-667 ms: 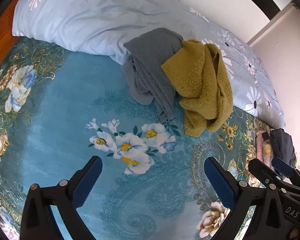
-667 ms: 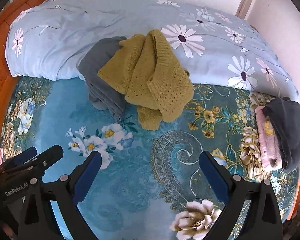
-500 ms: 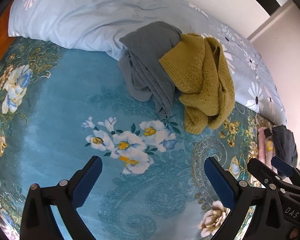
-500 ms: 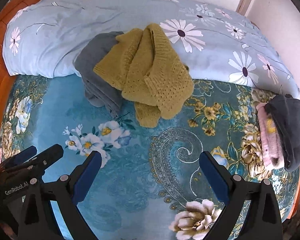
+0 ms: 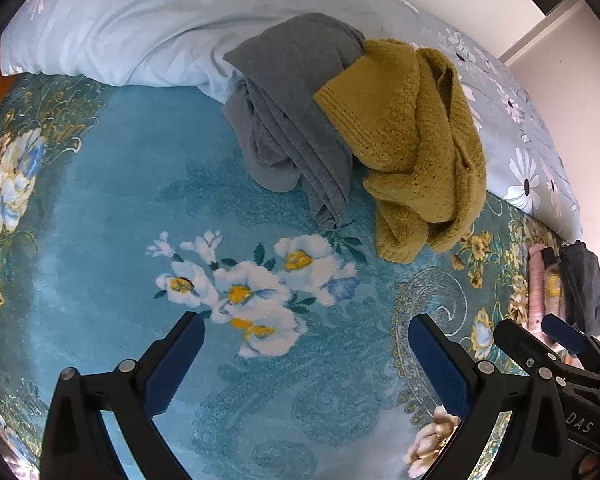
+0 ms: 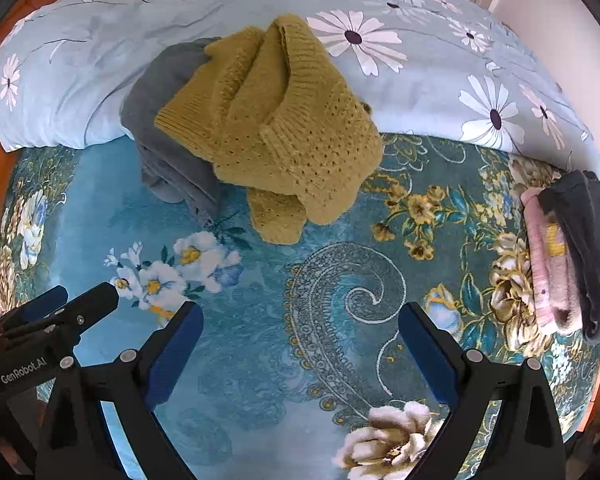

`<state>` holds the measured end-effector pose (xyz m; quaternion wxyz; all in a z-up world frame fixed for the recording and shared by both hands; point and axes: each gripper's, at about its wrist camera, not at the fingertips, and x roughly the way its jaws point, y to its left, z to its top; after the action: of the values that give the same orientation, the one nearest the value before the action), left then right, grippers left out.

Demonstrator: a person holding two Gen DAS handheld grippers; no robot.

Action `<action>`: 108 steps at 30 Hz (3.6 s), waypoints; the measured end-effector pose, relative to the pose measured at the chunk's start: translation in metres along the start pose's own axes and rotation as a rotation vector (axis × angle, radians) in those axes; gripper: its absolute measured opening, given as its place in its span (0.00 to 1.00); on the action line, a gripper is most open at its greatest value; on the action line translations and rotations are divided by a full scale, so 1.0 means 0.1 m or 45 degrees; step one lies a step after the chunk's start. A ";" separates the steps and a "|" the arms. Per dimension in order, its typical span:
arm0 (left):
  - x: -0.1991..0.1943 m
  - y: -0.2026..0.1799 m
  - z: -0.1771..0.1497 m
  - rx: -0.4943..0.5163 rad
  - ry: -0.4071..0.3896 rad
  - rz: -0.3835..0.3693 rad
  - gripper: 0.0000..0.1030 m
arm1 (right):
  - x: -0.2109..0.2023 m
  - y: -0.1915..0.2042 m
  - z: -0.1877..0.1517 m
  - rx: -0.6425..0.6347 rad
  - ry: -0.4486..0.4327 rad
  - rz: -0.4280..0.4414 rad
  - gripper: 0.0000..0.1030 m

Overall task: Fold clothes
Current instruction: 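Reach the left tool toward the mustard-yellow knit sweater on the pile, then grasp the yellow sweater with the left tool and lift it off the pile, then grasp another sweater edge with the right tool while the left tool holds it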

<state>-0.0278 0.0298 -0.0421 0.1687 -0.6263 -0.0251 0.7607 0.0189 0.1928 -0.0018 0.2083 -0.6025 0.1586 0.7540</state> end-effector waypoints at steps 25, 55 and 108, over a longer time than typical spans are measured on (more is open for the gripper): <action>1.09 -1.43 1.33 0.122 0.250 0.022 0.64 | -0.42 -1.39 -1.25 0.462 0.106 -0.138 0.95; -3.19 -0.13 -0.63 -0.124 -0.445 -0.573 0.08 | -1.34 -1.63 -1.34 0.410 -0.246 0.384 0.95; 0.10 0.81 -3.93 -1.454 0.288 -0.290 0.61 | 1.23 -2.12 -2.76 0.831 0.571 0.849 0.65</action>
<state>0.3305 -0.1119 -0.1562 -0.1126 -0.6884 -0.4794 0.5325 0.3356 0.2554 -0.1812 0.0947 -0.5697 0.6096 0.5430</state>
